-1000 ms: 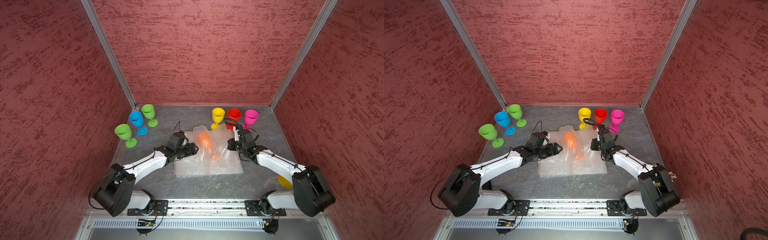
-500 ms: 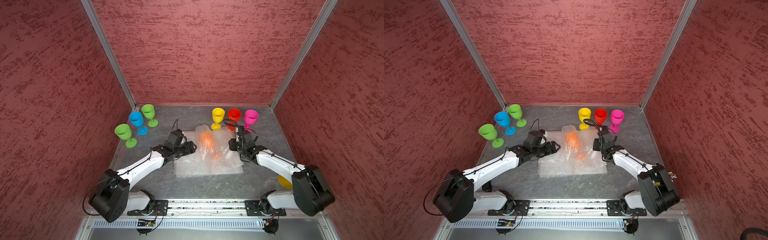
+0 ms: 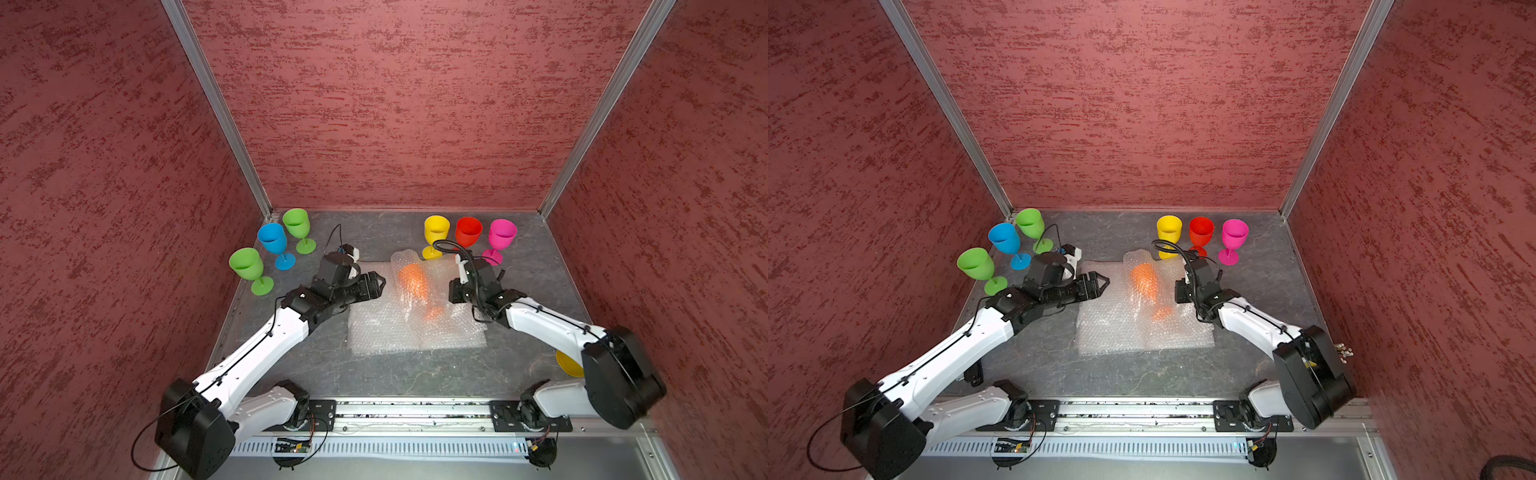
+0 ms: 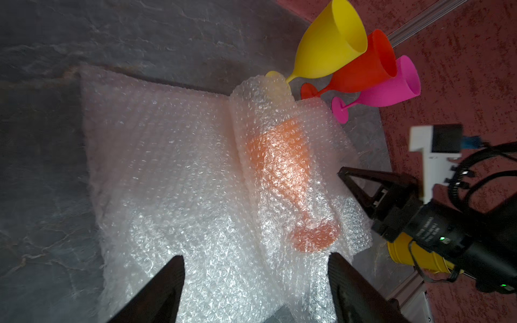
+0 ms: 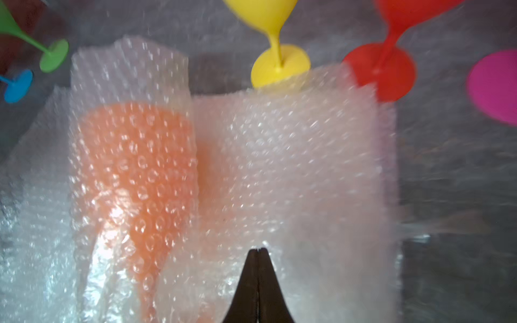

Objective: Unpack wine glasses from bubble wrap
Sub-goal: Unwrap the bubble wrap.

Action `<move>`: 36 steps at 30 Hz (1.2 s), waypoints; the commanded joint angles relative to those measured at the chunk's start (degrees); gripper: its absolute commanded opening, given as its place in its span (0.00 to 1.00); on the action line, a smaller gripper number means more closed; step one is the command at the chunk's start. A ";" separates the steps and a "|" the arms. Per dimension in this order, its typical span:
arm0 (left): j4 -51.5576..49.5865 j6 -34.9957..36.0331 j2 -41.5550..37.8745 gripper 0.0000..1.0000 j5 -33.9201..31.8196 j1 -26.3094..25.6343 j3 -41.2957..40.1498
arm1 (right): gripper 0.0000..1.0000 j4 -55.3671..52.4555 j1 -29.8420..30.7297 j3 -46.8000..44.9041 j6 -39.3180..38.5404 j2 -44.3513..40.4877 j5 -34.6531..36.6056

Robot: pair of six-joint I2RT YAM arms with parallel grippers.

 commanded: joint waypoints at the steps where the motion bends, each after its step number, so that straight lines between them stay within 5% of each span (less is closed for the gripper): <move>1: -4.83 4.09 -3.52 0.82 -2.14 0.51 3.14 | 0.05 1.65 2.46 3.55 0.08 1.17 -5.35; 10: -5.98 2.80 -8.21 0.82 -2.35 1.99 3.56 | 0.07 3.68 16.30 12.23 3.18 5.23 -8.28; 19: -5.42 0.11 -12.53 0.81 -4.92 3.72 2.71 | 0.13 12.75 22.95 27.00 9.29 27.16 -18.18; 22: -5.95 0.12 -14.26 0.81 -5.75 4.13 2.19 | 0.21 16.55 23.35 30.56 11.89 30.52 -19.78; 27: -6.99 -0.64 -15.99 0.81 -3.86 4.83 0.08 | 0.47 24.35 22.37 24.35 13.43 20.94 -15.60; 29: -6.29 -2.12 -14.24 0.83 1.51 6.44 -1.55 | 0.53 24.53 20.93 21.61 13.69 16.36 -13.95; 32: -4.04 -6.14 -8.17 0.84 13.44 11.47 -4.53 | 0.60 20.13 18.17 18.26 12.38 10.50 -9.49; 36: -3.66 -6.84 -2.75 0.87 15.73 12.89 -6.53 | 0.67 10.95 14.50 13.88 8.89 3.12 -0.32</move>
